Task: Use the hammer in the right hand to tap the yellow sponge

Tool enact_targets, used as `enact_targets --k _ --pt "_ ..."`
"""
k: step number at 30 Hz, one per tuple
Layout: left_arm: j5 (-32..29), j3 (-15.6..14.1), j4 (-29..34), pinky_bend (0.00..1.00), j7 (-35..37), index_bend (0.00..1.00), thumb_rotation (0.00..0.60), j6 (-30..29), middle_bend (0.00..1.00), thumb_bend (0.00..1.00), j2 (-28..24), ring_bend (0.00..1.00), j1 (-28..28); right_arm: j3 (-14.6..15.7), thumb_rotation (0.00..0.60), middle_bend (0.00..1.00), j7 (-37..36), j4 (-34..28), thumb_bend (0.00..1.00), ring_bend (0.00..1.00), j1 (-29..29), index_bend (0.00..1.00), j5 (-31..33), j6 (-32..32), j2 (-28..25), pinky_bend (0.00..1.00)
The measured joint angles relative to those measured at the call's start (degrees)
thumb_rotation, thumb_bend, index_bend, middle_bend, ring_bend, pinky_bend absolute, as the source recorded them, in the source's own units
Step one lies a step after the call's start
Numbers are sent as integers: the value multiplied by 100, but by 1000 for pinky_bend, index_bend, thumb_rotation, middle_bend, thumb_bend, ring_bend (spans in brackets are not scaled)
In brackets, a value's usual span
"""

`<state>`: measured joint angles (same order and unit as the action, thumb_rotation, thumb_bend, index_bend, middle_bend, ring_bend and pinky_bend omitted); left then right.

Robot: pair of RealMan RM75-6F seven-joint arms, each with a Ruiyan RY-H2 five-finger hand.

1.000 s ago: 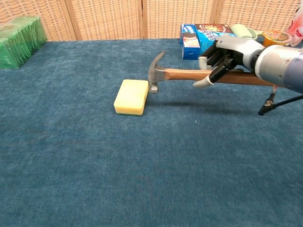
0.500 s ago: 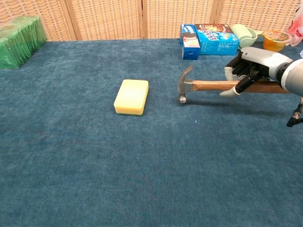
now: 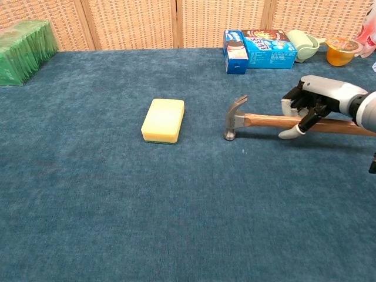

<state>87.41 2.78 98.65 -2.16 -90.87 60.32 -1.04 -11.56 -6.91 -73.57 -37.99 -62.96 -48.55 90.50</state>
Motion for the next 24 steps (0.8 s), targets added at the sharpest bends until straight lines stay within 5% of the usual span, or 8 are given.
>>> enact_targets --k 5,11,17,24 --pt "15 -12 11 0 4 177 600 -32 97 180 -1 2 22 16 600 314 -255 -38 188 331 55 204 -244 -2 -123 298" --pt "51 -18 12 0 19 177 600 -98 97 180 6 2 53 -16 600 303 -394 -166 191 312 171 187 -465 -271 -278 286" --pt "27 -25 -80 0 91 178 600 -126 97 180 64 1 88 -67 600 462 -362 -358 284 469 395 430 -573 -838 -411 398" --pt "-25 -51 -275 0 248 178 600 -151 97 180 191 1 152 -7 600 622 -81 -604 342 690 989 600 -757 -1915 -656 665"
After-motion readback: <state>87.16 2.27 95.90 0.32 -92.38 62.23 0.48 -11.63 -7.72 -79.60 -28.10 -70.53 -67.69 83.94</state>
